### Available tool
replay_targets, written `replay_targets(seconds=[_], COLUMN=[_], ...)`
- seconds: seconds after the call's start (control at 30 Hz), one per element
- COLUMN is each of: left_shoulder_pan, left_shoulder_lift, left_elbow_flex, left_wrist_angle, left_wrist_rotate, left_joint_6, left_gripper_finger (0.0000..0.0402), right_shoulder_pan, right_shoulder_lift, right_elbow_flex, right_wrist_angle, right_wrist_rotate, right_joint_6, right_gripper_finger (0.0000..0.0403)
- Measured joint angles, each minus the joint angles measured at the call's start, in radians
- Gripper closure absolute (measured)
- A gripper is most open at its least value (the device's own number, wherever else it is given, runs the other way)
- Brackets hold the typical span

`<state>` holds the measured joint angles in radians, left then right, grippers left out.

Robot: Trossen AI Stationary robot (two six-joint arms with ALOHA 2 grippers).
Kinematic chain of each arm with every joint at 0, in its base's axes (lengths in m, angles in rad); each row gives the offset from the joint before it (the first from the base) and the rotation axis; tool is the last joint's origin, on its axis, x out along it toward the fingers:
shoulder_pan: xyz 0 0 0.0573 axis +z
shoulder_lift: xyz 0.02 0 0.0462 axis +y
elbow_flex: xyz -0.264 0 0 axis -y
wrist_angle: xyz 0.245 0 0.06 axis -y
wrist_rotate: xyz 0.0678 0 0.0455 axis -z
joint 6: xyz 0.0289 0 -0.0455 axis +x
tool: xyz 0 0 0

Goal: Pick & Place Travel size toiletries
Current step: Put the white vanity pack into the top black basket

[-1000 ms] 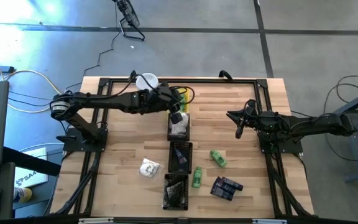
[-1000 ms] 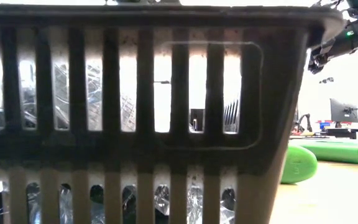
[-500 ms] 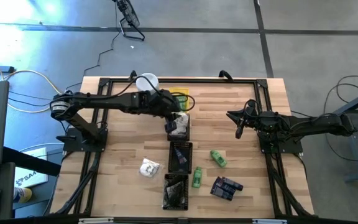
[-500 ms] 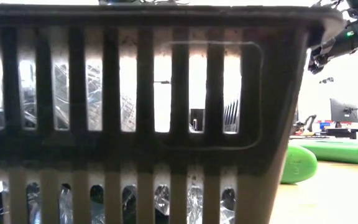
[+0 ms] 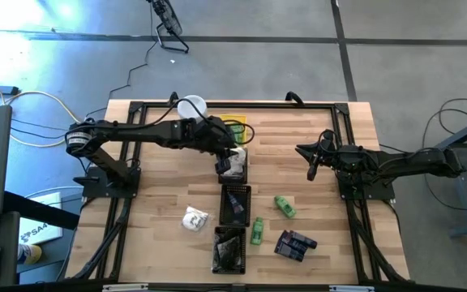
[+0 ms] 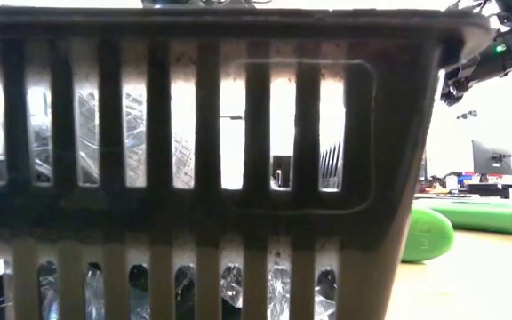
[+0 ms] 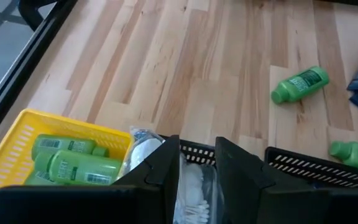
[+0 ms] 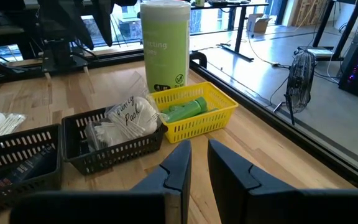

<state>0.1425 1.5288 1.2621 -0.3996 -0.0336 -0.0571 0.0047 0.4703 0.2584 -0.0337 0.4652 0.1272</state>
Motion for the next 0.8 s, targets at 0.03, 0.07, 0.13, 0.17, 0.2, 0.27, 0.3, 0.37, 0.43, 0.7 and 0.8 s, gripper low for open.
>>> replay_targets(seconds=[0.03, 0.07, 0.13, 0.17, 0.2, 0.27, 0.3, 0.37, 0.43, 0.7, 0.8], left_shoulder_pan=[-0.001, -0.008, -0.020, -0.025, -0.034, -0.052, -0.062, -0.084, -0.104, -0.151, -0.164], left_shoulder_lift=[0.000, 0.000, 0.000, 0.000, 0.000, 0.000, 0.000, 0.000, 0.000, 0.000, 0.000], left_elbow_flex=[0.000, 0.000, 0.000, 0.000, 0.000, 0.000, 0.000, 0.000, 0.000, 0.000, 0.000], left_wrist_angle=[0.000, 0.000, -0.001, -0.001, -0.002, -0.003, -0.003, -0.003, -0.003, -0.018, -0.025], left_wrist_rotate=[0.001, 0.002, 0.002, 0.002, 0.002, 0.001, 0.001, 0.001, 0.001, 0.001, 0.001], left_joint_6=[0.002, 0.005, 0.009, 0.020, 0.028, 0.042, 0.051, 0.055, 0.057, 0.078, 0.076], left_gripper_finger=[0.0302, 0.0302, 0.0302, 0.0302, 0.0302, 0.0302, 0.0302, 0.0302, 0.0302, 0.0302, 0.0302], right_shoulder_pan=[0.000, 0.000, 0.000, 0.000, 0.000, 0.000, 0.000, 0.000, 0.000, 0.000, 0.000], right_shoulder_lift=[0.000, 0.000, 0.000, 0.000, 0.000, 0.000, 0.000, 0.000, 0.000, 0.000, 0.000], right_elbow_flex=[0.000, 0.000, 0.000, 0.000, 0.000, 0.000, 0.000, 0.000, 0.000, 0.000, 0.000], right_wrist_angle=[0.000, 0.000, 0.000, 0.000, 0.000, 0.000, 0.000, 0.000, 0.000, 0.004, 0.015], right_wrist_rotate=[0.000, 0.000, 0.000, 0.001, 0.004, 0.008, 0.008, 0.008, 0.008, 0.008, 0.008], right_joint_6=[0.000, 0.000, 0.000, 0.000, 0.000, 0.000, 0.000, 0.000, 0.000, 0.000, 0.000], right_gripper_finger=[0.0357, 0.0357, 0.0357, 0.0357, 0.0357, 0.0357, 0.0357, 0.0357, 0.0357, 0.0357, 0.0357])
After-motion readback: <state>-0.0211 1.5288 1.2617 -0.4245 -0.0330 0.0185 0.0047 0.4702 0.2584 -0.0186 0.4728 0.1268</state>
